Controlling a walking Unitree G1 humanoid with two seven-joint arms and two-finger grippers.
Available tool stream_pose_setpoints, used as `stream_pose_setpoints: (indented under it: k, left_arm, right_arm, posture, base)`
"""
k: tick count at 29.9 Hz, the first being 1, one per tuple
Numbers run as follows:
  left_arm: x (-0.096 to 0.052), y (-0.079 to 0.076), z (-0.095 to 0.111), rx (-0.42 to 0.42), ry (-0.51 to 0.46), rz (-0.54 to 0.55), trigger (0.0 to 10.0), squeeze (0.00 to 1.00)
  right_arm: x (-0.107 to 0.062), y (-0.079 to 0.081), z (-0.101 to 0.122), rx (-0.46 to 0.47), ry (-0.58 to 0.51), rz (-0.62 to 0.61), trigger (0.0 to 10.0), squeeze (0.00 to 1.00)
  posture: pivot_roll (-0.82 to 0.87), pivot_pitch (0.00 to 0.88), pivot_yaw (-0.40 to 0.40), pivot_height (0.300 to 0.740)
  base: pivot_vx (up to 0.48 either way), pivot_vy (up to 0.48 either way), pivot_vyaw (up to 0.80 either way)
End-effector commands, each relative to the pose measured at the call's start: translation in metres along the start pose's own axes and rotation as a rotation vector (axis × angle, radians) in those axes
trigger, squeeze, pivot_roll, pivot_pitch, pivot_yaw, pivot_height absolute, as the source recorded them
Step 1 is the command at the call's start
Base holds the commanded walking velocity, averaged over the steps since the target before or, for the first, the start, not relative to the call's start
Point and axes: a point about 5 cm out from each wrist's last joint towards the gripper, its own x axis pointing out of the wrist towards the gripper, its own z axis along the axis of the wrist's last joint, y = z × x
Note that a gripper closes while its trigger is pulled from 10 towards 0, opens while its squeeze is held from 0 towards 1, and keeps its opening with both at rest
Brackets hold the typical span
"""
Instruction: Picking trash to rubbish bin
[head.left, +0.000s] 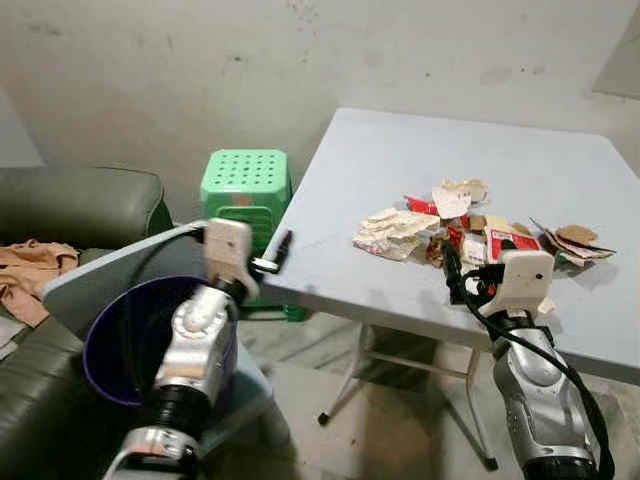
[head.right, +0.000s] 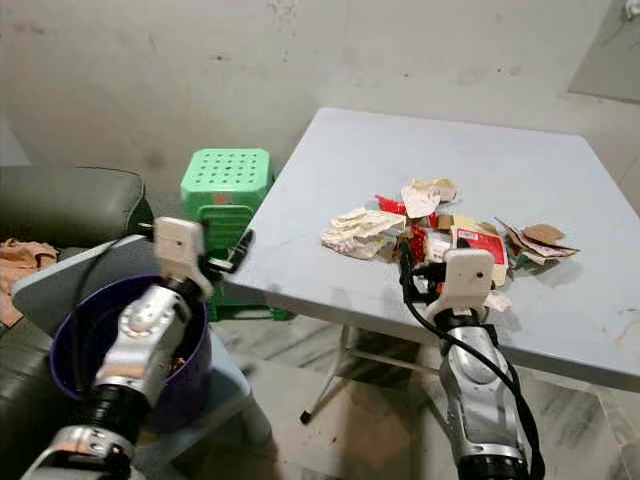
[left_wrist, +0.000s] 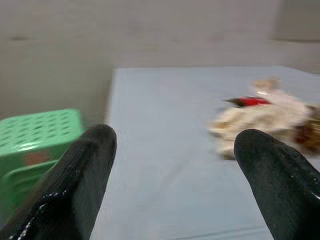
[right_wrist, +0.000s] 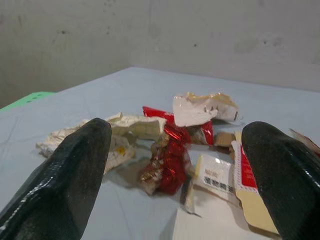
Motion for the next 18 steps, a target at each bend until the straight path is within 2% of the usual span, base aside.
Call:
stream_pose_setpoints:
  k: [1,4,5,7,13,18]
  left_arm:
    - [0.000,-0.006,0.003,0.043,-0.008,-0.052,10.0,0.00]
    - [0.000,-0.012,0.003,0.073,-0.007,-0.100,10.0,0.00]
    - [0.001,-0.014,0.004,0.042,-0.011,-0.096,10.0,0.00]
    - [0.002,-0.016,0.004,0.039,-0.011,-0.100,10.0,0.00]
    - [0.002,-0.030,0.005,0.080,-0.010,-0.200,10.0,0.00]
    - [0.004,-0.036,0.008,0.084,-0.017,-0.229,10.0,0.00]
  right_arm:
    - [0.001,-0.003,0.004,-0.008,-0.005,0.002,10.0,0.00]
    - [0.002,-0.007,0.005,-0.030,0.003,-0.008,10.0,0.00]
    - [0.004,-0.013,0.003,-0.050,0.016,-0.042,10.0,0.00]
    - [0.006,-0.015,0.002,-0.065,0.028,-0.057,10.0,0.00]
    - [0.016,-0.016,0.002,-0.070,0.035,-0.003,10.0,0.00]
    - [0.026,-0.021,0.003,-0.076,0.043,0.016,10.0,0.00]
  posture:
    - [-0.05,0.000,0.010,0.715]
    - [-0.06,0.000,0.014,0.715]
    - [-0.06,0.000,0.018,0.715]
    - [-0.06,0.000,0.018,0.715]
    - [-0.07,0.000,0.027,0.715]
    - [-0.06,0.010,0.027,0.715]
  base:
    - [0.000,0.000,0.00]
    - [0.000,0.000,0.00]
    - [0.000,0.000,0.00]
    - [0.000,0.000,0.00]
    - [0.000,0.000,0.00]
    - [0.000,0.000,0.00]
